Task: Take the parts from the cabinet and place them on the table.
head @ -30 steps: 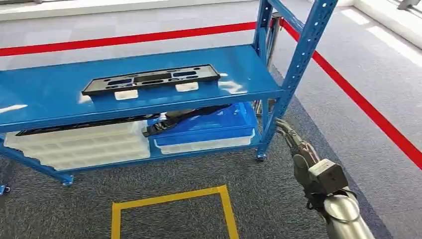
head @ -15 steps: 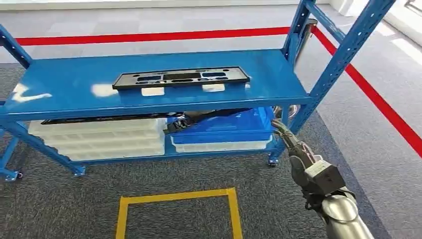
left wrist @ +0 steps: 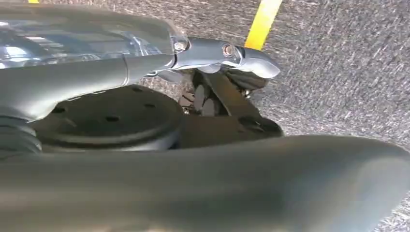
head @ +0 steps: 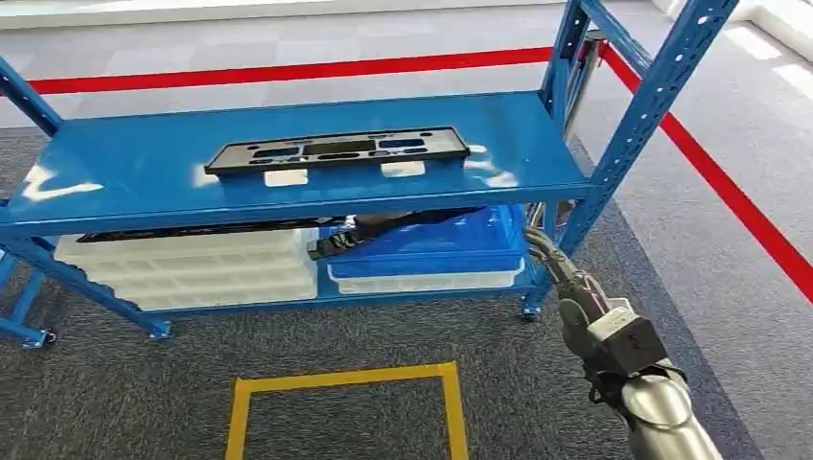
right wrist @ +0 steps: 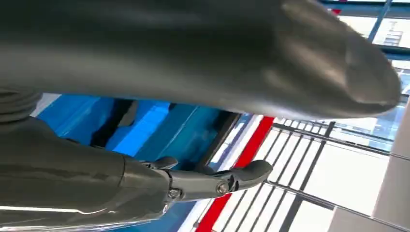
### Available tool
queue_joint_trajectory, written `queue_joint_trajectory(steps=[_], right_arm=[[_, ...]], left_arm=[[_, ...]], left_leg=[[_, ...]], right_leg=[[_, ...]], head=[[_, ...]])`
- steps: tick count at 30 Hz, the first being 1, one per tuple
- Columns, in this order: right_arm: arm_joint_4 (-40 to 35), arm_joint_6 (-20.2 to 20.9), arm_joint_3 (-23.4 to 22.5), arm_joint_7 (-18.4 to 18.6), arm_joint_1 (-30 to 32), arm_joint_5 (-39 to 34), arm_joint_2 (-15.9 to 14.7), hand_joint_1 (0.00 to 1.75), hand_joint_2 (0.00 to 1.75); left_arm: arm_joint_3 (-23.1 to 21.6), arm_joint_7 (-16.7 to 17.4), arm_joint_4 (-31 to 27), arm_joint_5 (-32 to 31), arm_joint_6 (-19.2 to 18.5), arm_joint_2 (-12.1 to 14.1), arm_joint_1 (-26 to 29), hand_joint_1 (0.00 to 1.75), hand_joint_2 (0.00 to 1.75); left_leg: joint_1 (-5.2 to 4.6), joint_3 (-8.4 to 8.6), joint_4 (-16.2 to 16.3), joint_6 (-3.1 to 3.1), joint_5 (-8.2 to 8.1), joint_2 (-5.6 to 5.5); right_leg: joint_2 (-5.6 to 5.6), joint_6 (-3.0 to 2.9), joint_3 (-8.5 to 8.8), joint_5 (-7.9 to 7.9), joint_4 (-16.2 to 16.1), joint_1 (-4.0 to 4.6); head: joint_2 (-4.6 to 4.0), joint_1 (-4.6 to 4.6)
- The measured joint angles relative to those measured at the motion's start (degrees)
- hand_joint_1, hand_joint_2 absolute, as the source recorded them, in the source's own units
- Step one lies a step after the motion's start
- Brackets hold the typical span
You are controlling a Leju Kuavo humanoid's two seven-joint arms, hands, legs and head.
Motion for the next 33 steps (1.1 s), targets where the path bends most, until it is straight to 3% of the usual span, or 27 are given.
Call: queue_joint_trajectory(steps=[1, 2, 6, 8, 10, 11, 12, 13, 14, 16, 17, 21, 23, 26, 27, 28, 29, 31, 32, 33], right_arm=[[-0.18, -0.02, 0.02, 0.02, -0.05, 0.00, 0.02, 0.00, 0.00], [-0.18, -0.07, 0.02, 0.00, -0.12, 0.00, 0.02, 0.00, 0.00], [-0.57, -0.20, 0.13, 0.06, -0.07, 0.04, 0.02, 0.00, 0.00], [-0.66, -0.22, 0.13, 0.04, -0.14, 0.04, 0.00, 0.00, 0.00], [-0.55, -0.26, 0.13, 0.04, 0.04, 0.04, -0.02, 0.00, 0.00], [-0.46, -0.26, 0.15, 0.04, 0.16, 0.07, -0.02, 0.00, 0.00], [-0.42, -0.26, 0.15, 0.04, 0.27, 0.11, -0.02, 0.00, 0.00], [-0.44, -0.26, 0.13, 0.04, 0.30, 0.11, -0.02, 0.00, 0.00], [-0.44, -0.26, 0.15, 0.04, 0.26, 0.11, -0.02, 0.00, 0.00], [-0.44, -0.26, 0.13, 0.04, 0.05, 0.11, -0.04, 0.00, 0.00], [-0.39, -0.26, 0.15, 0.06, -0.08, 0.13, -0.02, 0.00, 0.00], [-0.48, -0.26, 0.15, 0.04, -0.06, 0.13, -0.04, 0.00, 0.00], [-0.50, -0.26, 0.15, 0.04, -0.16, 0.13, -0.04, 0.00, 0.00], [-0.46, -0.26, 0.15, 0.04, -0.12, 0.13, -0.04, 0.00, 0.00], [-0.46, -0.26, 0.15, 0.04, -0.09, 0.15, -0.04, 0.00, 0.00], [-0.46, -0.26, 0.15, 0.04, -0.09, 0.15, -0.04, 0.00, 0.00], [-0.46, -0.26, 0.17, 0.04, -0.13, 0.17, -0.04, 0.00, 0.00], [-0.48, -0.26, 0.17, 0.04, -0.20, 0.17, -0.04, 0.00, 0.00], [-0.46, -0.26, 0.15, 0.04, -0.28, 0.17, -0.04, 0.00, 0.00], [-0.46, -0.26, 0.15, 0.04, -0.39, 0.15, -0.04, 0.00, 0.00]], left_arm=[[0.00, 0.00, -0.02, 0.00, 0.00, 0.00, -0.02, 0.00, 0.00], [0.04, 0.00, 0.00, 0.00, 0.00, 0.04, -0.06, 0.00, 0.00], [0.07, -0.07, 0.00, 0.00, -0.02, 0.02, -0.04, 0.00, 0.00], [0.07, -0.09, 0.00, 0.02, -0.02, 0.02, -0.16, 0.00, 0.00], [0.07, -0.07, 0.04, 0.02, -0.13, -0.02, -0.16, 0.00, 0.00], [0.09, -0.04, 0.07, 0.02, -0.13, -0.02, -0.13, 0.00, 0.00], [0.13, -0.04, 0.07, 0.02, -0.13, -0.02, -0.09, 0.00, 0.00], [0.13, -0.04, 0.07, 0.02, -0.13, -0.02, -0.08, 0.00, 0.00], [0.15, -0.04, 0.07, 0.02, -0.15, -0.02, -0.09, 0.00, 0.00], [0.15, -0.04, 0.07, 0.02, -0.22, -0.07, -0.13, 0.00, 0.00], [0.15, -0.04, 0.07, 0.02, -0.22, -0.04, -0.17, 0.00, 0.00], [0.15, -0.04, 0.07, 0.02, -0.24, -0.04, -0.18, 0.00, 0.00], [0.15, -0.09, 0.07, 0.02, -0.24, -0.04, -0.25, 0.00, 0.00], [0.15, -0.11, 0.09, 0.00, -0.31, -0.04, -0.14, 0.00, 0.00], [0.15, -0.13, 0.07, 0.00, -0.31, -0.04, -0.05, 0.00, 0.00], [0.15, -0.15, 0.07, 0.00, -0.31, -0.04, 0.00, 0.00, 0.00], [0.15, -0.20, 0.07, 0.00, -0.31, -0.04, -0.02, 0.00, 0.00], [0.15, -0.26, 0.07, 0.00, -0.35, -0.04, -0.09, 0.00, 0.00], [0.15, -0.35, 0.07, 0.00, -0.37, -0.04, -0.09, 0.00, 0.00], [0.15, -0.42, 0.07, 0.00, -0.42, -0.04, -0.15, 0.00, 0.00]], left_leg=[[-0.21, 2.07, -4.69, 0.62, 2.06, -0.01], [-0.47, 2.46, -5.44, 1.01, 1.33, 0.02], [-0.62, 2.54, -6.72, 1.63, 1.40, -0.06], [-0.20, 2.93, -7.34, 2.12, 1.84, 0.04], [-0.25, 2.93, -7.32, 2.24, 1.81, 0.06], [-0.28, 2.90, -7.30, 2.24, 1.81, 0.07], [-0.28, 2.93, -7.29, 2.24, 1.81, 0.06], [-0.27, 3.00, -7.28, 2.25, 1.78, 0.04], [-0.25, 3.12, -7.23, 2.23, 1.73, 0.01], [-0.21, 3.33, -6.99, 1.87, 1.42, -0.06], [-0.58, 3.11, -6.76, 1.55, 1.22, -0.04], [-0.44, 3.01, -6.66, 0.94, 1.24, -0.11], [-0.30, 2.45, -4.87, 0.11, -0.69, -0.09], [0.19, -3.49, 8.25, -0.56, -6.99, -0.09], [0.25, -4.91, 11.16, -0.62, -7.41, -0.08], [0.29, -4.75, 10.68, -0.66, -6.36, -0.08], [0.32, -3.58, 7.79, -0.59, -4.22, -0.08], [0.30, 1.08, -2.43, -0.14, 1.29, -0.08], [0.26, 2.57, -5.29, 0.12, 1.48, -0.13], [-0.03, 2.64, -6.11, 0.27, 1.41, -0.11]], right_leg=[[0.00, 0.12, 0.06, -0.08, -0.03, -0.04], [-0.04, 0.31, -0.10, -0.17, 0.02, 0.23], [-0.19, 1.64, -0.22, 0.15, -0.38, 0.07], [0.09, 1.89, -1.01, -2.20, 2.21, 0.02], [0.22, 2.17, -4.99, -6.74, 10.82, 0.00], [0.23, 2.31, -6.95, -8.11, 14.96, 0.04], [0.22, 2.40, -7.79, -8.01, 16.69, 0.02], [0.22, 2.48, -7.31, -6.56, 15.57, -0.01], [0.21, 2.51, -5.71, -4.18, 12.19, -0.05], [0.20, 2.47, -0.89, 1.13, 1.58, -0.10], [0.25, 2.17, -0.30, 0.18, 0.21, 0.06], [0.49, 0.75, -0.38, 0.45, -0.35, 0.23], [0.32, 0.20, -0.26, 0.54, -0.48, -0.18], [0.06, -0.04, -0.34, 0.51, -0.47, -0.16], [0.03, -0.06, -0.31, 0.47, -0.47, -0.16], [0.04, -0.05, -0.23, 0.45, -0.47, -0.17], [0.08, -0.05, -0.15, 0.40, -0.47, -0.17], [0.18, 0.22, 0.29, 0.21, -0.47, -0.17], [0.16, 0.41, 0.26, 0.10, -0.48, -0.13], [0.28, 0.68, 0.03, 0.02, -0.30, 0.12]], head=[[0.00, 0.00], [0.00, 0.00], [0.00, 0.02], [0.00, 0.04], [0.00, 0.04], [0.00, 0.07], [0.00, 0.06], [0.00, 0.07], [0.00, 0.07], [0.00, 0.07], [0.00, 0.04], [0.00, 0.00], [0.00, -0.02], [0.00, 0.00], [0.00, 0.00], [0.00, 0.00], [0.00, 0.00], [0.00, 0.00], [0.00, 0.00], [0.00, 0.00]])
